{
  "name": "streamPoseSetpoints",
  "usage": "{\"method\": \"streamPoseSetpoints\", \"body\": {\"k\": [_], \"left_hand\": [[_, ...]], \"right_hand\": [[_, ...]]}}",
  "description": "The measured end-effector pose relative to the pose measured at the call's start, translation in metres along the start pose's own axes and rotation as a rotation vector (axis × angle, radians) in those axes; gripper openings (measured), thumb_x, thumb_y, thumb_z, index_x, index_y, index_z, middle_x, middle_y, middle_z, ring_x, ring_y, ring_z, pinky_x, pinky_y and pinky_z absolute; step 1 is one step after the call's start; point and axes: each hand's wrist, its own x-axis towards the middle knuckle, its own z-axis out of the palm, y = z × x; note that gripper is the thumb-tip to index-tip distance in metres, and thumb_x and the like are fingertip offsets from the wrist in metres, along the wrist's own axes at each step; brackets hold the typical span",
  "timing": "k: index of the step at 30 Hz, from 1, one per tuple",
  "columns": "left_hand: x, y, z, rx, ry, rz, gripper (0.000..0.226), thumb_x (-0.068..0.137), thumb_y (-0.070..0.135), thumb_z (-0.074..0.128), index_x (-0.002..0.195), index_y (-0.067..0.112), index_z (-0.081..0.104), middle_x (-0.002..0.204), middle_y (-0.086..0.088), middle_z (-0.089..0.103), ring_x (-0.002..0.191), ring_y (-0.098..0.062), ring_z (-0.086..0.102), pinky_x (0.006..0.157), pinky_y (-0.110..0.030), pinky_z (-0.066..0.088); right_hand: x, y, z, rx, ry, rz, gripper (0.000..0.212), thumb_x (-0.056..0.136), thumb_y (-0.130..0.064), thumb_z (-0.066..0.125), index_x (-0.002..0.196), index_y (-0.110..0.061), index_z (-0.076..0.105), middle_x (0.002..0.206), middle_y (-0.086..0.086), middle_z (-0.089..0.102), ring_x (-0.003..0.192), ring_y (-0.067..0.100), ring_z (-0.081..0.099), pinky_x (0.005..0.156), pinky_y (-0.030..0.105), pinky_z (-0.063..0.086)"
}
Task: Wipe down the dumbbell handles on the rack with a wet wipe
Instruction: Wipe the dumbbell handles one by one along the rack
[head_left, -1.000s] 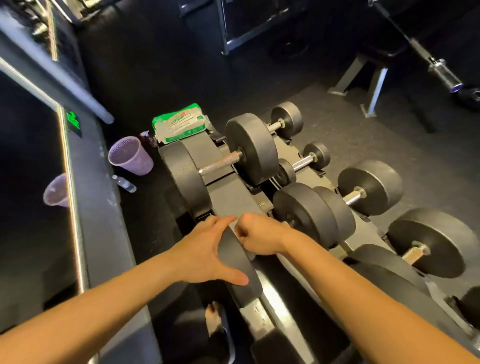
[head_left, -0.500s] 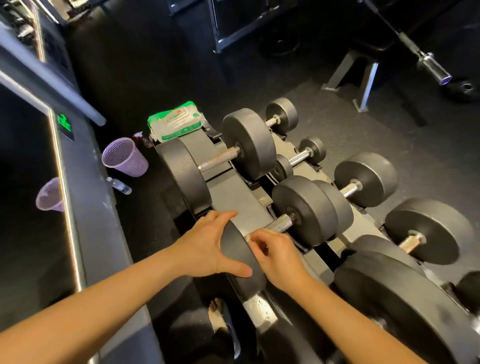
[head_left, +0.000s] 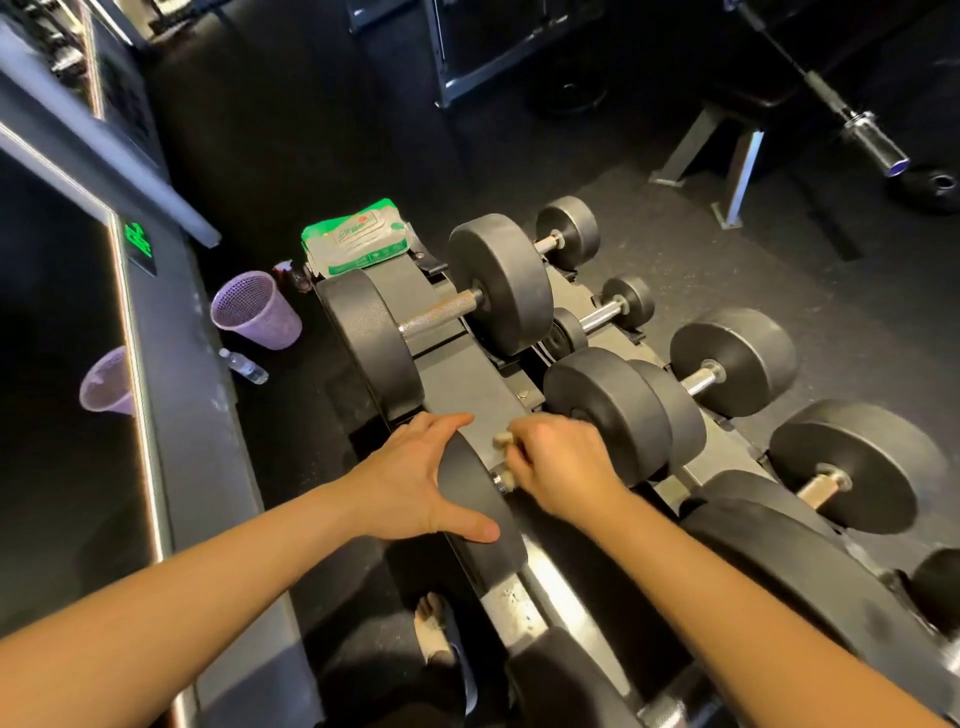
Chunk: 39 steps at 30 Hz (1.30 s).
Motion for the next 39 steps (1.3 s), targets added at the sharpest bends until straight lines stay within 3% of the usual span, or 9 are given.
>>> {"method": "streamPoseSetpoints", "body": {"k": [4, 8, 17, 22, 24, 29, 32, 35, 39], "left_hand": [[0.000, 0.000, 0.000, -0.009, -0.002, -0.003, 0.137, 0.049, 0.086, 0.076, 0.161, 0.038, 0.012, 0.150, 0.013, 0.029, 0.139, -0.014, 0.032, 0.118, -0.041, 0.037], [-0.001, 0.000, 0.000, -0.035, 0.004, 0.001, 0.130, 0.049, 0.085, 0.077, 0.156, 0.039, 0.019, 0.140, 0.013, 0.035, 0.129, -0.012, 0.038, 0.114, -0.040, 0.041], [-0.002, 0.002, 0.001, -0.006, -0.019, -0.026, 0.144, 0.049, 0.087, 0.073, 0.163, 0.035, 0.002, 0.158, 0.014, 0.021, 0.147, -0.014, 0.022, 0.122, -0.043, 0.030], [-0.001, -0.001, 0.003, -0.004, 0.003, -0.021, 0.143, 0.050, 0.087, 0.073, 0.163, 0.035, 0.004, 0.152, 0.014, 0.026, 0.142, -0.014, 0.028, 0.119, -0.043, 0.035], [0.000, -0.001, 0.003, 0.003, 0.013, -0.011, 0.143, 0.050, 0.088, 0.073, 0.163, 0.034, 0.005, 0.152, 0.014, 0.027, 0.142, -0.013, 0.029, 0.119, -0.043, 0.036], [-0.002, -0.001, 0.003, -0.008, 0.023, 0.003, 0.140, 0.054, 0.081, 0.078, 0.163, 0.033, 0.005, 0.159, 0.013, 0.021, 0.147, -0.011, 0.021, 0.121, -0.038, 0.029], [-0.003, 0.001, 0.001, -0.014, 0.008, -0.005, 0.145, 0.046, 0.088, 0.070, 0.163, 0.033, 0.005, 0.158, 0.012, 0.023, 0.147, -0.012, 0.022, 0.122, -0.038, 0.029], [-0.004, 0.003, 0.001, -0.029, 0.001, -0.008, 0.146, 0.044, 0.090, 0.068, 0.163, 0.034, 0.005, 0.159, 0.012, 0.022, 0.148, -0.013, 0.022, 0.123, -0.040, 0.029], [-0.003, 0.002, 0.001, -0.037, 0.003, -0.012, 0.146, 0.044, 0.089, 0.069, 0.163, 0.034, 0.006, 0.160, 0.013, 0.021, 0.149, -0.014, 0.020, 0.124, -0.041, 0.028]], "right_hand": [[0.047, -0.019, -0.021, -0.292, -0.432, 0.064, 0.026, 0.097, -0.025, 0.059, 0.119, -0.010, 0.060, 0.116, 0.012, 0.067, 0.104, 0.032, 0.064, 0.079, 0.037, 0.047], [0.072, -0.031, -0.021, 0.175, -0.796, -0.005, 0.004, 0.092, -0.005, 0.061, 0.090, -0.004, 0.065, 0.091, 0.014, 0.069, 0.082, 0.027, 0.063, 0.074, 0.036, 0.050], [0.094, -0.011, -0.016, -0.452, -0.902, 0.006, 0.042, 0.101, -0.034, 0.055, 0.134, -0.007, 0.052, 0.129, 0.010, 0.060, 0.115, 0.036, 0.059, 0.084, 0.040, 0.042], [0.067, -0.020, -0.021, -0.080, -0.683, -0.088, 0.011, 0.096, -0.021, 0.058, 0.094, -0.011, 0.057, 0.097, 0.010, 0.064, 0.090, 0.032, 0.059, 0.074, 0.034, 0.042], [0.042, -0.021, -0.018, 0.073, -0.483, -0.139, 0.026, 0.095, -0.019, 0.058, 0.071, -0.016, 0.048, 0.070, 0.002, 0.053, 0.070, 0.026, 0.051, 0.064, 0.034, 0.037], [-0.030, 0.002, 0.010, 0.188, -0.053, -0.223, 0.014, 0.089, -0.022, 0.062, 0.083, -0.020, 0.049, 0.074, -0.004, 0.057, 0.065, 0.021, 0.055, 0.055, 0.036, 0.041], [-0.053, 0.011, 0.033, 0.353, 0.133, 0.129, 0.015, 0.087, -0.017, 0.068, 0.083, -0.016, 0.054, 0.071, -0.008, 0.059, 0.063, 0.013, 0.056, 0.054, 0.022, 0.039], [-0.046, 0.008, 0.035, 1.086, 0.293, 0.758, 0.009, 0.092, -0.001, 0.061, 0.085, -0.005, 0.066, 0.069, 0.011, 0.068, 0.059, 0.016, 0.064, 0.058, 0.030, 0.058], [-0.026, -0.010, 0.045, 1.649, -0.163, 1.186, 0.020, 0.095, 0.001, 0.052, 0.080, 0.002, 0.066, 0.064, 0.011, 0.064, 0.048, 0.014, 0.051, 0.044, 0.020, 0.044]]}}
